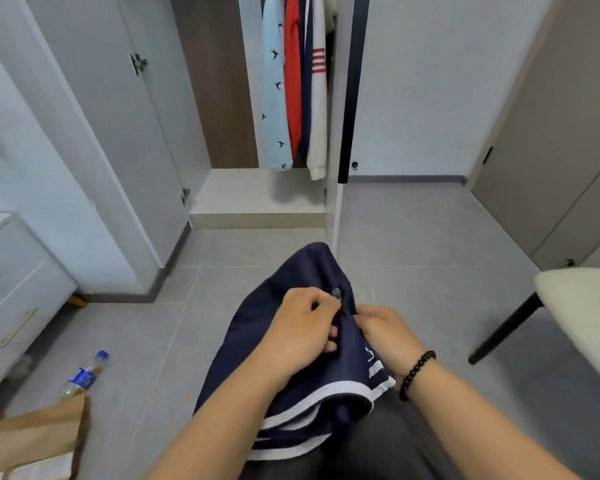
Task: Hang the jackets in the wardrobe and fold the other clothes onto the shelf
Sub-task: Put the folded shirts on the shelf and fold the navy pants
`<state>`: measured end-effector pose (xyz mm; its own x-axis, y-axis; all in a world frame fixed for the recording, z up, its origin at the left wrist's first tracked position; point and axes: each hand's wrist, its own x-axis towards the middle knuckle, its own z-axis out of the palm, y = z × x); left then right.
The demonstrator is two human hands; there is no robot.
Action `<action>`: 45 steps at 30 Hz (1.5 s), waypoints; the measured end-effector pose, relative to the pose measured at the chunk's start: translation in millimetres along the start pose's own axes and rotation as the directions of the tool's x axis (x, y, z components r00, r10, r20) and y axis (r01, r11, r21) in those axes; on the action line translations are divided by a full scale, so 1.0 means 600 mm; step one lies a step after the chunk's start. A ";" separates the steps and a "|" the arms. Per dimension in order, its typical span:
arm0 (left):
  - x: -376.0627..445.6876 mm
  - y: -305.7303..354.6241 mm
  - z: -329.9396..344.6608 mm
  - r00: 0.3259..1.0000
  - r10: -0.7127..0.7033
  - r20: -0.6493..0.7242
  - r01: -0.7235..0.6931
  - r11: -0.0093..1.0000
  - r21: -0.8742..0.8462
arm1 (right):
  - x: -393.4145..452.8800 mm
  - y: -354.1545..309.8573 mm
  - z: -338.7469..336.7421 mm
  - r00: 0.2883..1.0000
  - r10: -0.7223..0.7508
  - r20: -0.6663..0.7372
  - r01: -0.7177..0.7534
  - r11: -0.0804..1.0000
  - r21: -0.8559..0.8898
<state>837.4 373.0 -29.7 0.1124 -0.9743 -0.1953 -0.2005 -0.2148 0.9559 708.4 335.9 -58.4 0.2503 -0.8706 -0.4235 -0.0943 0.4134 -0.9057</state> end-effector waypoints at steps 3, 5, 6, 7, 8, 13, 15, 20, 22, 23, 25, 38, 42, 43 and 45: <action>0.007 -0.039 0.042 0.998 -0.046 0.050 0.046 0.999 -0.003 | 0.006 0.036 -0.062 0.988 0.084 -0.127 -0.086 0.996 -0.011; -0.003 -0.059 0.058 0.997 0.032 0.064 -0.039 0.992 0.121 | 0.008 0.057 -0.090 0.972 0.147 -0.184 -0.131 0.986 0.101; -0.010 -0.067 0.065 0.994 0.073 0.086 -0.090 0.974 0.208 | 0.009 0.068 -0.099 0.965 0.208 -0.160 -0.176 0.965 0.193; -0.020 -0.074 0.072 0.988 0.106 0.117 -0.133 0.957 0.258 | 0.008 0.077 -0.105 0.961 0.259 -0.100 -0.224 0.936 0.272; -0.028 -0.078 0.076 0.982 0.120 0.147 -0.156 0.953 0.261 | 0.009 0.083 -0.110 0.954 0.293 -0.058 -0.264 0.918 0.296; -0.034 -0.071 0.044 0.991 0.130 0.042 -0.136 0.970 0.201 | 0.020 0.082 -0.110 0.978 0.181 -0.108 -0.194 0.973 -0.127; -0.030 -0.068 0.013 0.986 0.160 -0.054 -0.136 0.941 0.309 | 0.027 0.085 -0.111 0.979 0.024 -0.204 -0.077 0.963 -0.258; -0.038 -0.089 -0.058 0.997 0.073 -0.029 -0.031 0.709 0.705 | 0.044 0.081 -0.113 0.972 -0.130 -0.195 0.012 0.859 -0.513; -0.046 -0.100 -0.065 0.994 -0.109 -0.011 0.085 0.701 0.708 | 0.046 0.075 -0.111 0.980 -0.085 -0.179 -0.024 0.846 -0.532; -0.051 -0.105 -0.062 0.986 -0.169 0.009 0.115 0.710 0.694 | 0.045 0.073 -0.110 0.982 -0.069 -0.175 -0.038 0.838 -0.545; -0.062 -0.116 -0.053 0.978 -0.206 0.045 0.113 0.690 0.715 | 0.040 0.074 -0.107 0.975 -0.128 -0.182 0.003 0.826 -0.563; -0.073 -0.060 -0.025 0.978 -0.168 0.126 -0.022 0.513 0.858 | 0.011 0.117 -0.158 0.960 -0.008 -0.280 -0.100 0.924 -0.370; 0.002 -0.043 -0.026 0.987 -0.134 0.091 -0.012 0.498 0.867 | 0.006 0.132 -0.161 0.968 0.045 -0.245 -0.122 0.944 -0.308; 0.014 -0.052 -0.020 0.996 -0.065 0.067 -0.029 0.472 0.881 | 0.004 0.134 -0.160 0.971 0.044 -0.237 -0.120 0.942 -0.313; 0.021 -0.084 -0.002 0.989 0.146 0.028 -0.087 0.414 0.906 | 0.002 0.133 -0.162 0.973 0.029 -0.228 -0.111 0.928 -0.357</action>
<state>850.4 371.5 -80.0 0.0547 -0.9967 -0.0600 -0.9746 -0.0663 0.2139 607.9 341.8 -133.2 0.0212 -0.8962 -0.4432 -0.4589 0.3851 -0.8007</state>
